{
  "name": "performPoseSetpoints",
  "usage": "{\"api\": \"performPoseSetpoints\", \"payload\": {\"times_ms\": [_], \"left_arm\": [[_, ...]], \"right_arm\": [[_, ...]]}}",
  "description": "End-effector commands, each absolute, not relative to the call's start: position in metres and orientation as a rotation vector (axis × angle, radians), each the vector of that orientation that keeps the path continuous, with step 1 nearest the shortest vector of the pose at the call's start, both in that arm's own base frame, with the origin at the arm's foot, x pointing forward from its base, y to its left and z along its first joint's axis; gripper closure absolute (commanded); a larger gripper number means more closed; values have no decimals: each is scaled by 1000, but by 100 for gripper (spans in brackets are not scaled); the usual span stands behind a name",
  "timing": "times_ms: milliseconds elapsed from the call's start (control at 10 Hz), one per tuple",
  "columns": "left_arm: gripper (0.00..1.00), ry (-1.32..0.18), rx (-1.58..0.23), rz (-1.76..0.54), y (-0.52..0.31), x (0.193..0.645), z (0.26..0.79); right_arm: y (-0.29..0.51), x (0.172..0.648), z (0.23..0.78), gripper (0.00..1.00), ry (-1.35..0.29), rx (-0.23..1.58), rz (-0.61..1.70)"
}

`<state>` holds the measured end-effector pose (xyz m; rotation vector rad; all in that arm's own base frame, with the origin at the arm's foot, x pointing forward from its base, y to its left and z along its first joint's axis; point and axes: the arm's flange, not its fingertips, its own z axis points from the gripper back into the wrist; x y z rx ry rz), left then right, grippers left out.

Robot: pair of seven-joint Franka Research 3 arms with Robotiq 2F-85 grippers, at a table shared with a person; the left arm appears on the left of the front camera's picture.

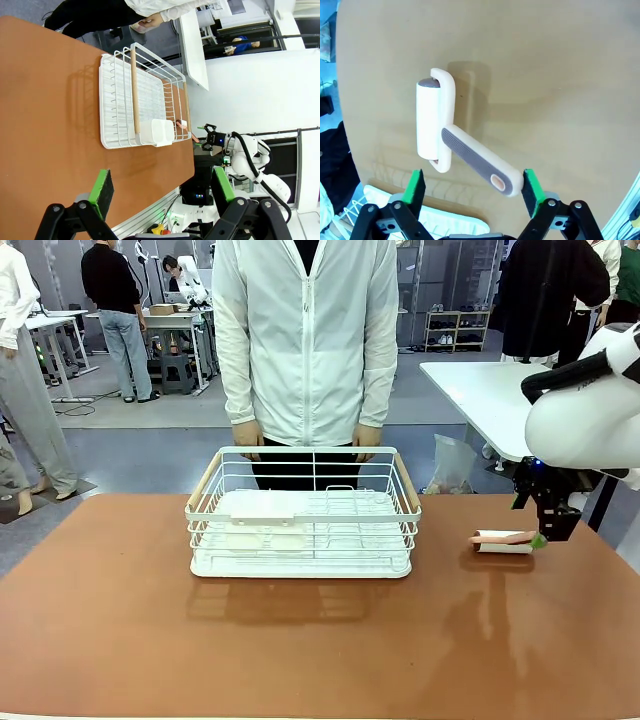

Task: Clean the table.
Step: Place the Lint Roller down when the Dish drying rack is positioned in the middle of the table.

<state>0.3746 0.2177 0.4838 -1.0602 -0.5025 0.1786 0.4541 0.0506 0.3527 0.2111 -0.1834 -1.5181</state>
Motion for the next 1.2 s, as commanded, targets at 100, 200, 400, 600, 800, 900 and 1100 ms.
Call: {"api": "performPoseSetpoints", "payload": {"times_ms": [100, 200, 400, 600, 800, 900, 1100], "left_arm": [[0, -510, -1076, 170, 219, 373, 485], [0, -510, -1076, 170, 219, 373, 485], [0, -510, -1076, 170, 219, 373, 485], [0, -510, -1076, 170, 219, 373, 485], [0, -510, -1076, 170, 219, 373, 485], [0, -510, -1076, 170, 219, 373, 485], [0, -510, -1076, 170, 219, 373, 485]], "right_arm": [[52, 444, 361, 0, -156, 203, -1505], [53, 443, 362, 0, -149, 199, -1501], [54, 442, 363, 0, -135, 196, -1494], [56, 447, 362, 0, -127, 186, -1496], [54, 447, 360, 0, -160, 191, -1508], [54, 447, 360, 0, -160, 191, -1508], [54, 447, 360, 0, -160, 191, -1508]]}}
